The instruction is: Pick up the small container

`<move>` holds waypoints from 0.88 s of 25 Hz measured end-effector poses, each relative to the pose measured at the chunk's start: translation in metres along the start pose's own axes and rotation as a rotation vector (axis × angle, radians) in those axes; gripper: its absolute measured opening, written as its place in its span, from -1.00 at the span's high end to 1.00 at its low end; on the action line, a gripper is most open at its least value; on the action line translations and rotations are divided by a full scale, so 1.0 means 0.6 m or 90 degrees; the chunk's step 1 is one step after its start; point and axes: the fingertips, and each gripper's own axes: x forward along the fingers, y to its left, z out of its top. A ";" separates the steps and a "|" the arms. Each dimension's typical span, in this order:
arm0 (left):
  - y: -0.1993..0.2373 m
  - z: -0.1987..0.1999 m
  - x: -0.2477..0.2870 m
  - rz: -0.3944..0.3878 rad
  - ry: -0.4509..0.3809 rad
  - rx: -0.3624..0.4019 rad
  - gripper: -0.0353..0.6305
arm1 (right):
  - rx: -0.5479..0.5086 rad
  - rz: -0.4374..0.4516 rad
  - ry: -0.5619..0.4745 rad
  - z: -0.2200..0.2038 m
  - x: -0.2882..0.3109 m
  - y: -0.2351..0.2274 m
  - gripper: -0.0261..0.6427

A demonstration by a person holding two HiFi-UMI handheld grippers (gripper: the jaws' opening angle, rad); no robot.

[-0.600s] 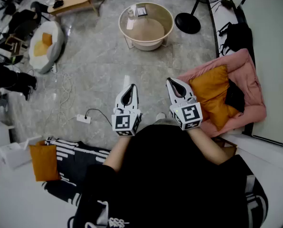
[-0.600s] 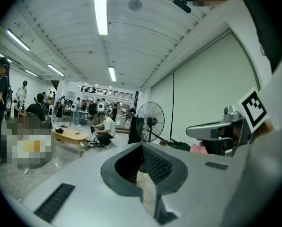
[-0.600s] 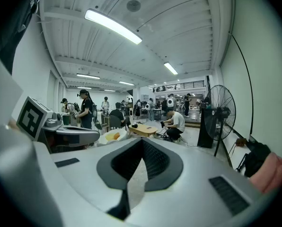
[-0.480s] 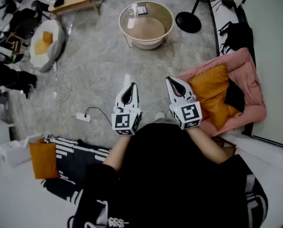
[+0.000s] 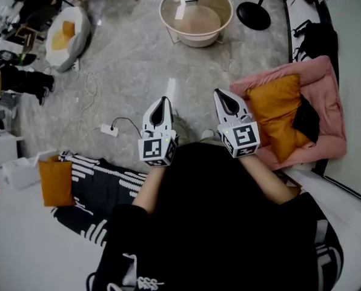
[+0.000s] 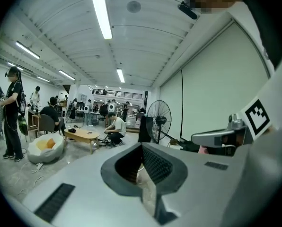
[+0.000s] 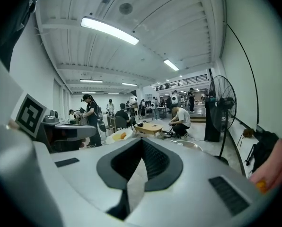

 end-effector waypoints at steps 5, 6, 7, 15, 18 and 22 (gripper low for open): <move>0.015 -0.018 0.023 0.007 0.021 0.004 0.83 | -0.007 0.007 0.011 -0.004 0.030 -0.019 0.87; 0.018 -0.019 0.032 0.007 0.020 0.004 0.83 | -0.008 0.006 0.012 -0.005 0.037 -0.024 0.87; 0.023 -0.018 0.042 0.006 0.019 0.004 0.83 | -0.009 0.005 0.013 -0.005 0.044 -0.027 0.87; 0.085 -0.001 0.156 -0.030 0.008 -0.013 0.83 | -0.028 -0.017 0.037 0.007 0.152 -0.065 0.87; 0.129 0.002 0.211 -0.032 0.013 -0.024 0.83 | -0.049 -0.005 0.049 0.017 0.220 -0.070 0.87; 0.201 0.015 0.289 -0.036 0.017 -0.022 0.83 | -0.069 0.016 0.057 0.042 0.323 -0.069 0.87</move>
